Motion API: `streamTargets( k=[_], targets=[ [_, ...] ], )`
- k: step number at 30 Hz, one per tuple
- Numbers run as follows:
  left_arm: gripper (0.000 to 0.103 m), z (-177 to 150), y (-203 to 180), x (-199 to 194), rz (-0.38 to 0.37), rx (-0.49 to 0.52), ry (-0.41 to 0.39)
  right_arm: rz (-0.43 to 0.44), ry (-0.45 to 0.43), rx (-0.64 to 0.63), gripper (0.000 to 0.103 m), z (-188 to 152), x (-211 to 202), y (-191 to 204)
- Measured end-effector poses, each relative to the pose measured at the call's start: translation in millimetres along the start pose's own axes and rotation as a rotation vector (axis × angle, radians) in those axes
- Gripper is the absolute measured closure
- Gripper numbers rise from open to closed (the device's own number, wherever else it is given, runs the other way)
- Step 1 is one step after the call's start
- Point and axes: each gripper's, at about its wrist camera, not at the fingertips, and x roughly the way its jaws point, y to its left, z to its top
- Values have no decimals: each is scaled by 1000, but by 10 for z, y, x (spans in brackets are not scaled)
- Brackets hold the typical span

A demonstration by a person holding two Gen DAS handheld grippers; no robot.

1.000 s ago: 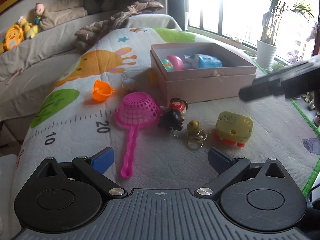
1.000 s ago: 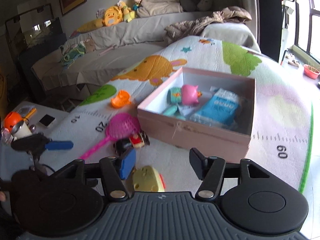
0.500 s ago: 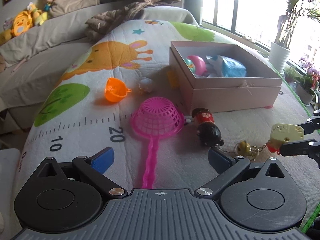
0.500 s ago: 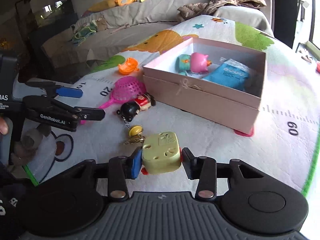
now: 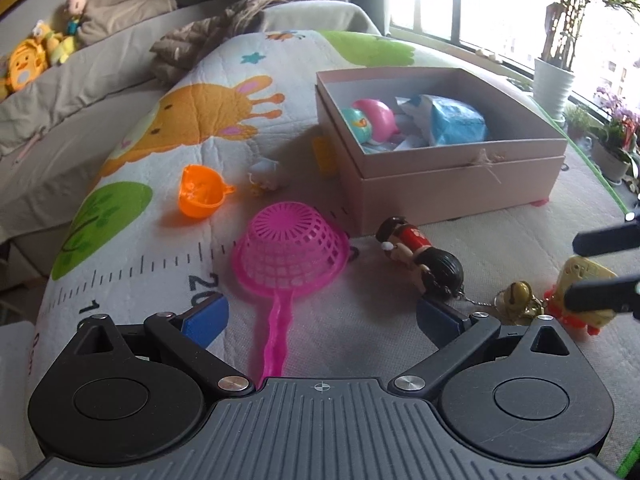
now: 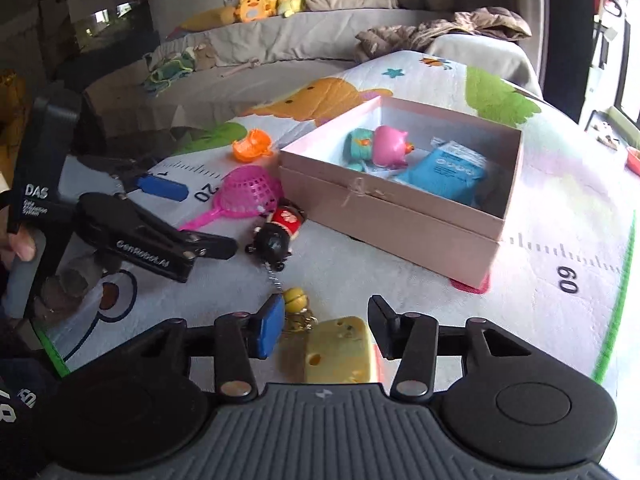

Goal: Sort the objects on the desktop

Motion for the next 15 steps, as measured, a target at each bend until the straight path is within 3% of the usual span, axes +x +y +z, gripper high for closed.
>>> streamTargets(
  k=[5,6,7,15],
  targets=[
    [0,-10,54,-30,1,-22,-4,-3,56,-132,64,25,378,288],
    [0,-14,63,-42,4,-24,-6,-22,67,-152,78,33,439,314],
    [0,-16,72,-54,6,-27,-9,-28,64,-151,80,56,450,304],
    [0,-22,14,-122,-18,-29,-42,156,-109,193,80,340,-250,-315]
  ],
)
